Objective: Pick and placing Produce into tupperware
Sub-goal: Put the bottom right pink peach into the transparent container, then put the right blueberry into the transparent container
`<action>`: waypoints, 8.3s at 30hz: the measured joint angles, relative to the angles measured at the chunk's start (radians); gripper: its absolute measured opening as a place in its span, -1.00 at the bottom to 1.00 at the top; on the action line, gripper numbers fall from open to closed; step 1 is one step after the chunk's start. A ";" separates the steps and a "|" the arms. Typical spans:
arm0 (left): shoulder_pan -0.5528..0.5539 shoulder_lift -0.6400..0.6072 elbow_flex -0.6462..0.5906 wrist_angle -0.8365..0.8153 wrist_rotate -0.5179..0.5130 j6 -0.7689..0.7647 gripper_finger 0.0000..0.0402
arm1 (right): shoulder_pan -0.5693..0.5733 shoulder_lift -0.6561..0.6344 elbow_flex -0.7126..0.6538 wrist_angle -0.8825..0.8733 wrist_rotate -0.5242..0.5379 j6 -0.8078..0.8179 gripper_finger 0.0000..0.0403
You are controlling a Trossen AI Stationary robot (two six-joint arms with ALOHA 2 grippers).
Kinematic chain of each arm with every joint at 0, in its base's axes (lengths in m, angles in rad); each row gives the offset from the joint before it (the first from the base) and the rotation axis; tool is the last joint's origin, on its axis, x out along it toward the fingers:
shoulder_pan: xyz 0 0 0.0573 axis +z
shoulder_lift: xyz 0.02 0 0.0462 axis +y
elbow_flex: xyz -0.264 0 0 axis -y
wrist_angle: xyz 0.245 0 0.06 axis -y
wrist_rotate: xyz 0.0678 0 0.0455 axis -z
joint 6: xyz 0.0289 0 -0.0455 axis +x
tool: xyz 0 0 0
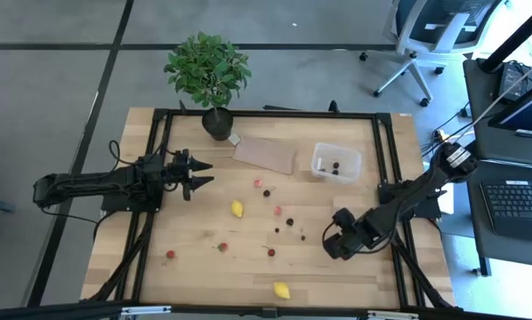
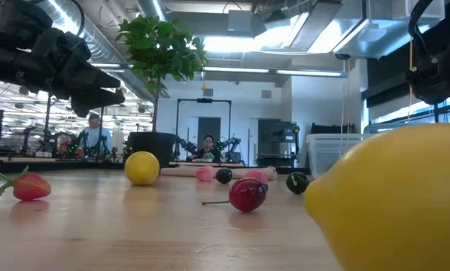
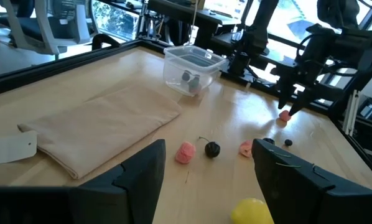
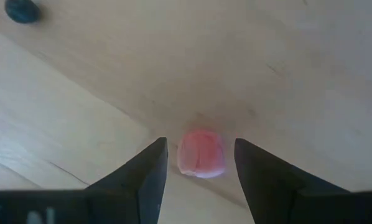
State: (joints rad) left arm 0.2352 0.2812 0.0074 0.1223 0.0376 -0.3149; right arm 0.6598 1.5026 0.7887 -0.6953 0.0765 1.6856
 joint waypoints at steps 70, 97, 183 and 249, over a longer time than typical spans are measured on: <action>0.000 0.000 0.000 -0.002 -0.126 0.100 0.15 | -1.027 -0.002 0.248 -0.225 0.096 -0.639 -0.65; 0.000 0.000 0.000 -0.002 -0.126 0.169 0.15 | -1.030 0.028 0.218 -0.203 0.008 -0.643 -0.03; 0.000 0.000 0.000 -0.105 -0.095 0.081 0.15 | -0.159 0.300 0.325 0.058 0.089 -1.040 -0.34; 0.000 0.000 0.000 -0.105 -0.095 0.089 0.15 | -0.199 0.334 0.205 0.282 0.080 -1.088 -0.58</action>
State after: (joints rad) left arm 0.2352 0.2810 0.0074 0.0174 -0.0578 -0.2256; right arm 0.4606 1.8366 0.9939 -0.4129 0.1561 0.5977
